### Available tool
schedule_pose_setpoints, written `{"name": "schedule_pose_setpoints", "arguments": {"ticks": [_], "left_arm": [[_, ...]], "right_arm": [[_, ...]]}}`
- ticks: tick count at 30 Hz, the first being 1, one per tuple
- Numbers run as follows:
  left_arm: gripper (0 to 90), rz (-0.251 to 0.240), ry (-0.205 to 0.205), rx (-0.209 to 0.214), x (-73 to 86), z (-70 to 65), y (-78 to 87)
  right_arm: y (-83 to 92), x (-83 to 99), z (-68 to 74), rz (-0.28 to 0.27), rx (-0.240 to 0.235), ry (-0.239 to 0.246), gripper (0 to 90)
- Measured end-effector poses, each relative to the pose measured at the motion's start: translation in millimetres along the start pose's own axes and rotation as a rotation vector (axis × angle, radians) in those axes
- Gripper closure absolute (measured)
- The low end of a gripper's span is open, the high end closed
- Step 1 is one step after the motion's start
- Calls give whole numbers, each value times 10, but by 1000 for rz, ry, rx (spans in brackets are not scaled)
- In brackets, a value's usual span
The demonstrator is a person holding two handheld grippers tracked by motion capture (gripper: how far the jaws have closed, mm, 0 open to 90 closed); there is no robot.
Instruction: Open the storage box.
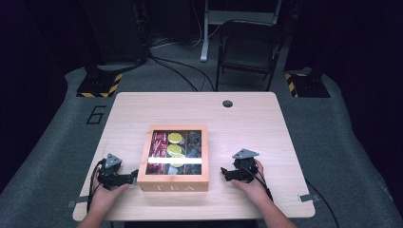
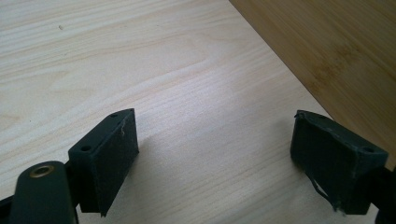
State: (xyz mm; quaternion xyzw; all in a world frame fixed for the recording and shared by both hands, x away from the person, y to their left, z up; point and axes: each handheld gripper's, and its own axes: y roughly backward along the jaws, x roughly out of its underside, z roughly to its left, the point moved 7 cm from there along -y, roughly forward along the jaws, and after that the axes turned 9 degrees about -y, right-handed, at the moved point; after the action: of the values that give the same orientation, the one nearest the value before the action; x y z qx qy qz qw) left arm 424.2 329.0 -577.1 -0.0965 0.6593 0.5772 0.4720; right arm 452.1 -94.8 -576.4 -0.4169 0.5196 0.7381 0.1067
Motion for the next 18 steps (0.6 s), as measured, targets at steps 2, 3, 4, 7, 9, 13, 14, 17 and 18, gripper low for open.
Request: {"name": "schedule_pose_setpoints", "arguments": {"ticks": [2,3,4,7,9,13,14,17,18], "left_arm": [[153,0,0,0,0,0,0],[153,-1,1,0,0,0,0],[153,0,1,0,0,0,0],[152,-1,1,1,-1,1,0],[152,-1,1,1,-1,1,0],[152,-11,4,-2,-3,2,-6],[152,-13,5,-2,-2,2,-5],[152,-11,-4,3,5,-5,3],[153,-12,-6,3,6,-6,4]], "right_arm": [[0,0,0,0,0,1,138],[0,0,0,0,0,1,138],[0,0,0,0,1,0,137],[1,0,-2,0,5,1,135],[0,0,-2,0,5,1,136],[1,0,-2,0,6,1,136],[1,0,-2,0,6,1,136],[0,0,-2,0,7,1,137],[0,-2,-1,0,7,1,139]]}}
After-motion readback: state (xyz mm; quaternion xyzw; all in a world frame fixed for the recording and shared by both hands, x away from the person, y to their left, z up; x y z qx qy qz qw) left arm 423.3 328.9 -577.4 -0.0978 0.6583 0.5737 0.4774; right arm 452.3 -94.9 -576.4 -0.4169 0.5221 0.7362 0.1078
